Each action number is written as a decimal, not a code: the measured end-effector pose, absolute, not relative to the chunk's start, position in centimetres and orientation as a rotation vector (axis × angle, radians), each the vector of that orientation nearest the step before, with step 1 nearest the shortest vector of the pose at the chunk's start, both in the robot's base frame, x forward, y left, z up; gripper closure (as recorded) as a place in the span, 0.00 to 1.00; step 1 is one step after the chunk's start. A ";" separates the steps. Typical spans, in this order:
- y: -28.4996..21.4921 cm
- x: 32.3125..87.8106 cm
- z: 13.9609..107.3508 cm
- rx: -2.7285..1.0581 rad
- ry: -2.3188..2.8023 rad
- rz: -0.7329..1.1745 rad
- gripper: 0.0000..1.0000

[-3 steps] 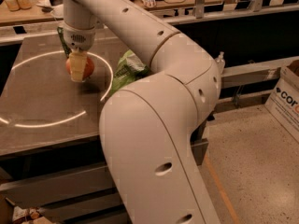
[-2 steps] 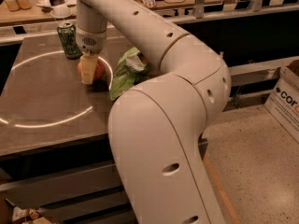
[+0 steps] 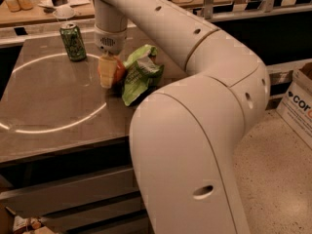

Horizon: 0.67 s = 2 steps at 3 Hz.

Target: Move apple near green rice chip bag

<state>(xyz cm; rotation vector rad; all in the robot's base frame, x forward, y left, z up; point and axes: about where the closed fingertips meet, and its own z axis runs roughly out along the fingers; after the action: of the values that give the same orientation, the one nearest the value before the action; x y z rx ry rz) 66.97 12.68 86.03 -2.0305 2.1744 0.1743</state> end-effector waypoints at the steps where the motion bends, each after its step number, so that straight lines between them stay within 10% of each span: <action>1: 12.6 67.1 86.4 -2.043 2.165 0.160 0.00; 2: 14.0 67.5 86.6 -2.086 2.109 0.163 0.00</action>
Offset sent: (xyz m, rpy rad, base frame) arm 0.0022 0.0190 0.0173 -0.0217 0.0046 0.1219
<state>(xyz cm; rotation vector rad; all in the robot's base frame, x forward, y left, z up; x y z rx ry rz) 67.51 13.97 86.65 -2.0862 2.1094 0.1635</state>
